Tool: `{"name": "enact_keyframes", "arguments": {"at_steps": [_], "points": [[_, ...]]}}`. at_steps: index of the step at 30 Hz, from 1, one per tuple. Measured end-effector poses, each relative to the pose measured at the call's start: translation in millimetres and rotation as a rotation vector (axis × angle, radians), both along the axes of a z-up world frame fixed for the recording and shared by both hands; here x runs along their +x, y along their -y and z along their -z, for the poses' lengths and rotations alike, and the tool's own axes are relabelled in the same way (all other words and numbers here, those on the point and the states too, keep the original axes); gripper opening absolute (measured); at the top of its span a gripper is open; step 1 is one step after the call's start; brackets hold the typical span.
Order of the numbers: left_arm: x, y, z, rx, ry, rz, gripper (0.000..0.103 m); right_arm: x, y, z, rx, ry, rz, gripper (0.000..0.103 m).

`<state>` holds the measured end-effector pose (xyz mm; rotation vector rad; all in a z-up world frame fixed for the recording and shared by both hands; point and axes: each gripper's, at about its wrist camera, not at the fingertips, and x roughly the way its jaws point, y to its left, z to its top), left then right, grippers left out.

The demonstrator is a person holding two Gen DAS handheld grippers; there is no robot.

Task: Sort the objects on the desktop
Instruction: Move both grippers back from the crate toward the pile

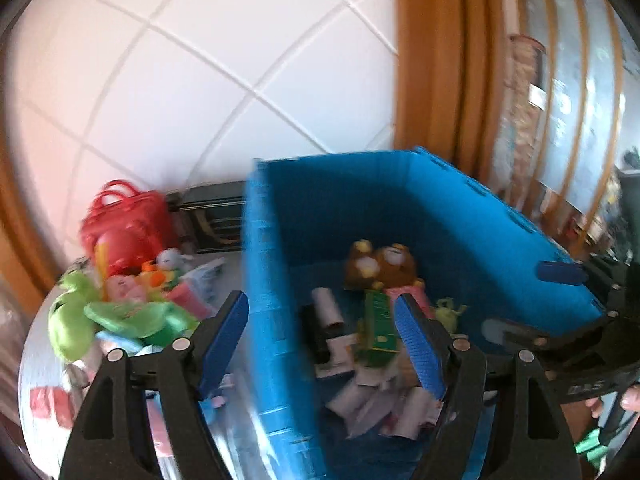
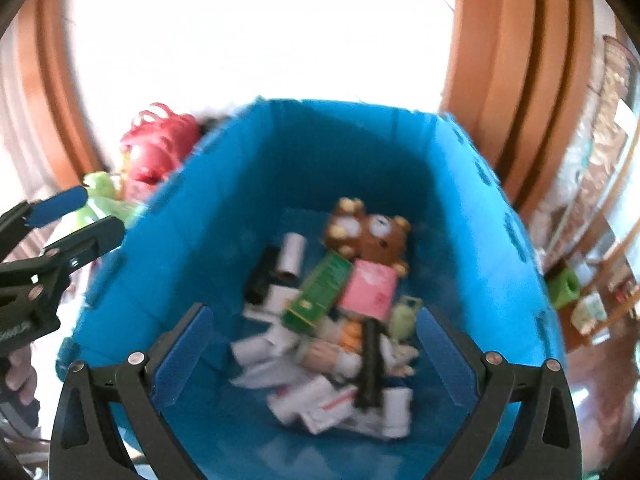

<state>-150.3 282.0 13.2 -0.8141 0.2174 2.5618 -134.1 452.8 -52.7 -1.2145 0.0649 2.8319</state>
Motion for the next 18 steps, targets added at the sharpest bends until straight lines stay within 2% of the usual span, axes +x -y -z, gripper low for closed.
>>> {"name": "enact_keyframes", "arguments": {"at_steps": [5, 8, 13, 18], "points": [[-11.0, 77.4, 12.1, 0.035, 0.011, -0.145, 0.075, 0.1, 42.0, -12.5, -0.025, -0.091, -0.038, 0.103], [-20.2, 128.4, 27.7, 0.03, 0.034, -0.236, 0.075, -0.8, 68.1, -17.6, -0.046, -0.13, -0.054, 0.103], [-34.5, 226.3, 67.4, -0.005, 0.099, -0.355, 0.075, -9.6, 128.8, -24.3, -0.11, -0.192, -0.104, 0.103], [-48.6, 320.9, 118.2, -0.054, 0.169, -0.478, 0.075, -22.6, 195.4, -20.3, -0.119, -0.228, -0.124, 0.103]]}}
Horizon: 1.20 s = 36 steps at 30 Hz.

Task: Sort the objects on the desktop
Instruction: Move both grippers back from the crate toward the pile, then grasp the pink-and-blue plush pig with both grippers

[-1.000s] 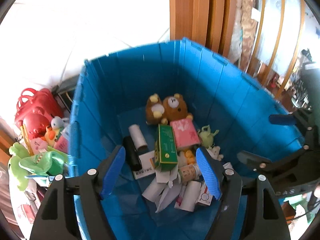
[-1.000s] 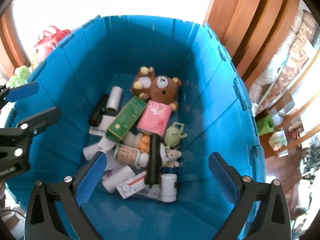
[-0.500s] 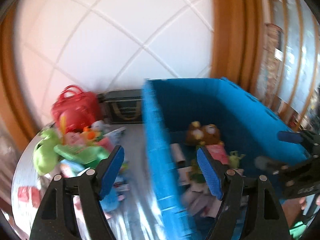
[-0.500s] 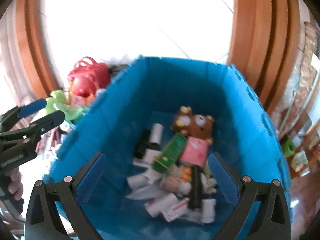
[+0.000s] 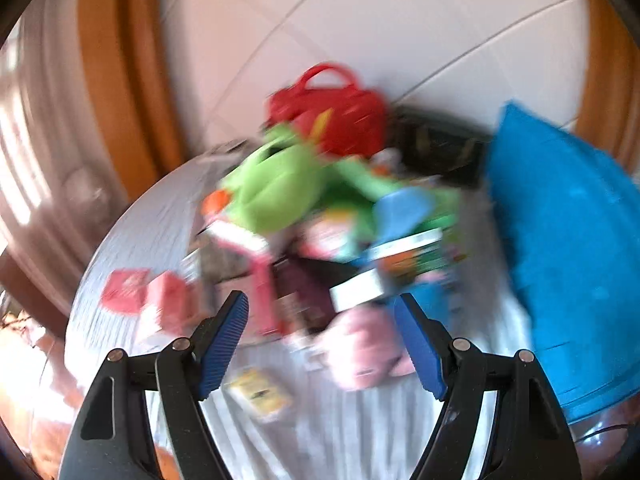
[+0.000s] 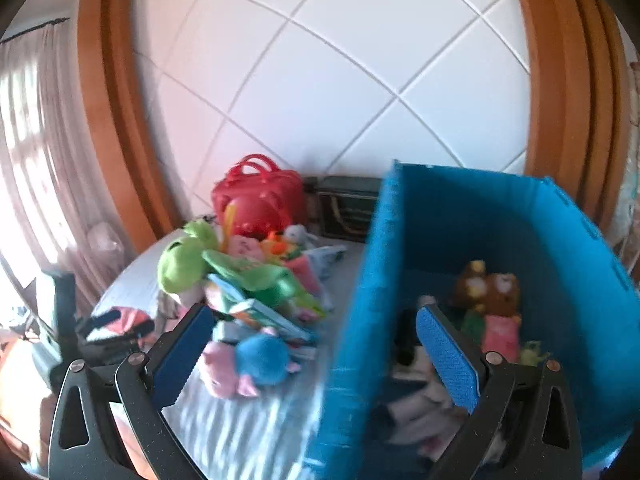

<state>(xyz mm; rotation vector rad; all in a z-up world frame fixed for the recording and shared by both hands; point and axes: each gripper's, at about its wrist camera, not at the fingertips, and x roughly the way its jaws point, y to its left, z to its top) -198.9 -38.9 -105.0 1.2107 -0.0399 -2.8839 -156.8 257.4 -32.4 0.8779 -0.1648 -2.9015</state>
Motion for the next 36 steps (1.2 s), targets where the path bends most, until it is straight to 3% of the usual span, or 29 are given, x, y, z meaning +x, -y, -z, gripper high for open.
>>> {"name": "enact_keyframes", "arguments": {"at_steps": [5, 10, 18, 23, 27, 31, 32, 33, 36], "points": [[-7.4, 50.0, 47.7, 0.039, 0.081, -0.036, 0.075, -23.5, 64.0, 25.4, 0.008, 0.016, -0.064, 0.103], [-15.0, 45.4, 84.2, 0.07, 0.11, -0.004, 0.075, -54.8, 98.5, 82.8, -0.002, 0.088, -0.103, 0.103], [-32.4, -17.0, 136.6, 0.118, 0.193, 0.118, 0.075, -93.4, 91.0, 198.3, 0.021, 0.305, -0.097, 0.103], [-47.6, -64.6, 163.5, 0.037, 0.222, 0.194, 0.075, -105.5, 81.7, 232.5, 0.012, 0.385, -0.117, 0.103], [-61.1, -82.1, 186.5, -0.094, 0.223, 0.189, 0.078, -122.8, 75.7, 252.6, -0.009, 0.429, -0.137, 0.103], [-62.0, -64.4, 185.3, -0.02, 0.249, 0.205, 0.078, -139.1, 77.5, 274.8, -0.041, 0.491, -0.166, 0.103], [-63.2, -61.5, 186.5, -0.011, 0.257, 0.208, 0.083, -142.6, 80.0, 280.6, -0.058, 0.501, -0.174, 0.103], [-64.4, -60.2, 187.5, -0.012, 0.26, 0.207, 0.088, -148.1, 82.6, 286.6, -0.076, 0.512, -0.186, 0.103], [-68.3, -63.1, 189.9, -0.022, 0.264, 0.222, 0.089, -165.1, 89.8, 299.7, -0.095, 0.534, -0.205, 0.103]]}}
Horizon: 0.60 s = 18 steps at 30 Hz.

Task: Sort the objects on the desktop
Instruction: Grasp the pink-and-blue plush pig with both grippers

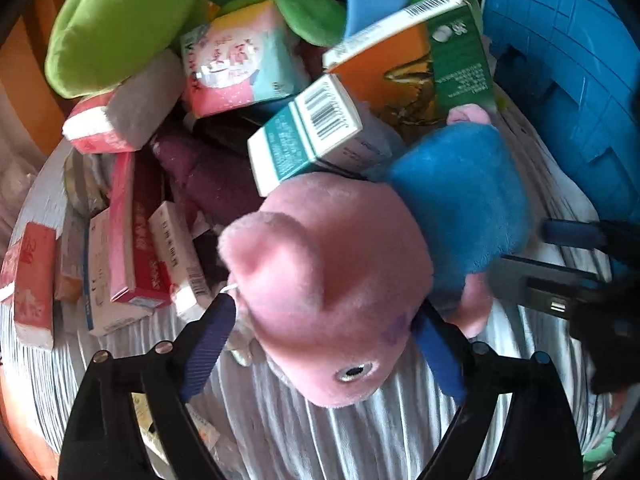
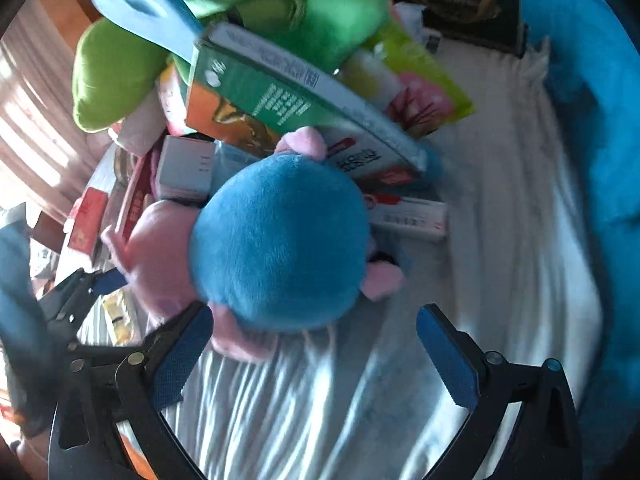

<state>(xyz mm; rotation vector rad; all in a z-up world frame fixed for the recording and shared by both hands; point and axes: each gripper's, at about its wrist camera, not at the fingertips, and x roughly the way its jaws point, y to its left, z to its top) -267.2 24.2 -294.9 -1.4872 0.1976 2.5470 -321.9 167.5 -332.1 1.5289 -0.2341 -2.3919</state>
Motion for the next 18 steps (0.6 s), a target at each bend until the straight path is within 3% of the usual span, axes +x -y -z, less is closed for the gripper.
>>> {"name": "enact_keyframes", "arguments": {"at_steps": [5, 10, 11, 14, 18], "points": [[-6.1, -8.3, 7.4, -0.01, 0.016, 0.031, 0.089, -22.6, 4.4, 15.1, -0.054, 0.02, -0.018, 0.103], [-0.1, -12.0, 2.9, -0.013, 0.003, 0.061, 0.069, -24.1, 10.1, 21.4, -0.069, 0.055, -0.049, 0.1], [3.0, -11.9, 0.6, -0.015, -0.001, 0.066, 0.066, -21.6, 12.2, 19.0, -0.055, 0.049, -0.052, 0.09], [14.3, -6.8, -10.4, 0.011, -0.014, 0.065, 0.065, -7.5, 18.6, 3.4, -0.017, 0.01, -0.06, 0.083], [36.6, -0.2, -42.8, 0.045, -0.083, 0.076, 0.065, 17.1, 19.3, -29.6, -0.009, -0.067, -0.06, 0.081]]}}
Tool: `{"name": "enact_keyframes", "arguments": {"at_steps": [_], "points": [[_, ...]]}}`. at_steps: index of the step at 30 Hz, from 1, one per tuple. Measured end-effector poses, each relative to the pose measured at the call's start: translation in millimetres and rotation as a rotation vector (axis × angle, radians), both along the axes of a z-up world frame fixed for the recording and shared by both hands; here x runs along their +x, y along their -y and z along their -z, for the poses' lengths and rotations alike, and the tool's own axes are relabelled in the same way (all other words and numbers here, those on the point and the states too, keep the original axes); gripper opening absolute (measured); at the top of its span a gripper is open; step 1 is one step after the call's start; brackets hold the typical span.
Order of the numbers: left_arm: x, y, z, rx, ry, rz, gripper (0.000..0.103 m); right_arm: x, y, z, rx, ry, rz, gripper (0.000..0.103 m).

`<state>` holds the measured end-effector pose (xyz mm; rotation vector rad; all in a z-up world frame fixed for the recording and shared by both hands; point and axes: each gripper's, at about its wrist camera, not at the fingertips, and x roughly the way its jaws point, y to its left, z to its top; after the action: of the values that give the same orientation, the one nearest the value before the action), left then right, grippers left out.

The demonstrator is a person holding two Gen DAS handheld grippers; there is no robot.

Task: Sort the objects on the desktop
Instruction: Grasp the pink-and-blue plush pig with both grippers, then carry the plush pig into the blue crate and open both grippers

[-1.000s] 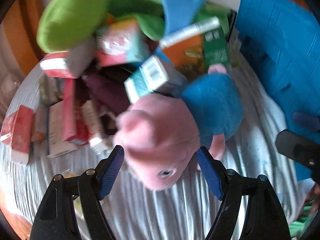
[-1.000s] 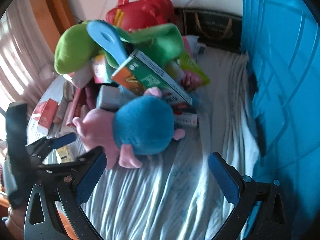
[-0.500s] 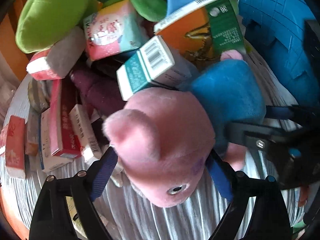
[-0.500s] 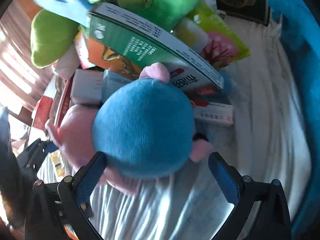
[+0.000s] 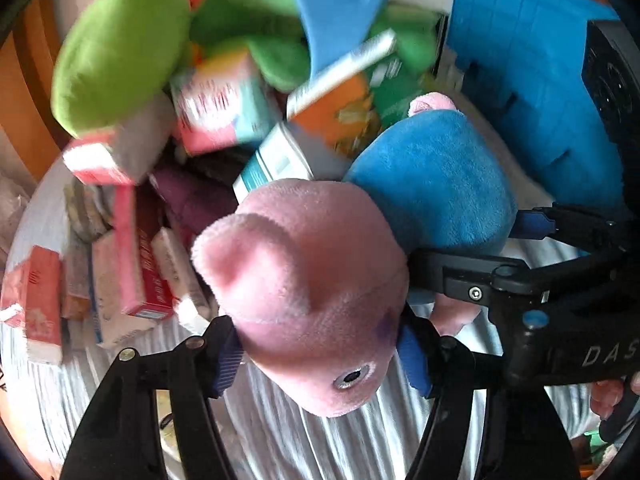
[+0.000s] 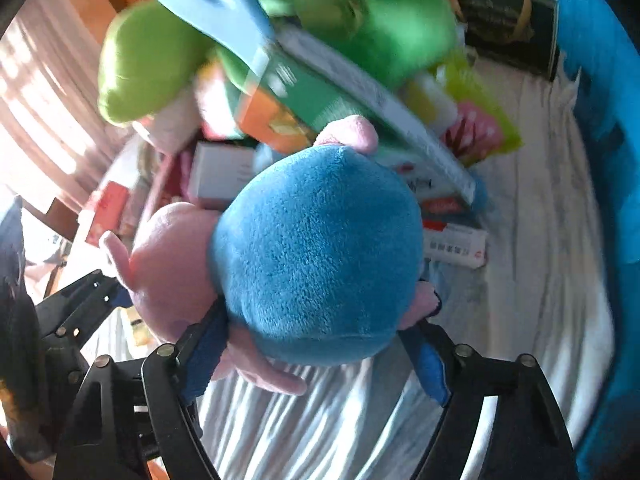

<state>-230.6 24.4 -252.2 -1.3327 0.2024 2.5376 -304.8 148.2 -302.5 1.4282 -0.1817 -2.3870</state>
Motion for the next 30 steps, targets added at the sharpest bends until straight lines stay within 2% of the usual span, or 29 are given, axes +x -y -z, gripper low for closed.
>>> {"name": "enact_keyframes", "arguments": {"at_steps": [11, 17, 20, 23, 28, 30], "points": [[30.5, -16.7, -100.8, 0.075, -0.229, 0.086, 0.065, 49.4, -9.3, -111.4, 0.007, -0.207, 0.074, 0.081], [42.4, -37.4, -158.2, 0.121, -0.353, 0.186, 0.065, 72.4, -27.4, -177.9, 0.043, -0.337, 0.166, 0.081], [45.8, -63.7, -184.2, 0.139, -0.414, 0.255, 0.065, 78.0, -39.0, -201.7, 0.057, -0.381, 0.225, 0.081], [32.2, -82.6, -207.5, 0.156, -0.464, 0.322, 0.065, 93.0, -63.2, -231.6, 0.069, -0.435, 0.3, 0.081], [25.5, -129.1, -240.3, 0.189, -0.496, 0.447, 0.066, 109.9, -104.5, -270.7, 0.108, -0.487, 0.412, 0.081], [35.3, -152.8, -250.4, 0.195, -0.493, 0.488, 0.066, 116.7, -122.7, -281.9, 0.124, -0.497, 0.458, 0.081]]}}
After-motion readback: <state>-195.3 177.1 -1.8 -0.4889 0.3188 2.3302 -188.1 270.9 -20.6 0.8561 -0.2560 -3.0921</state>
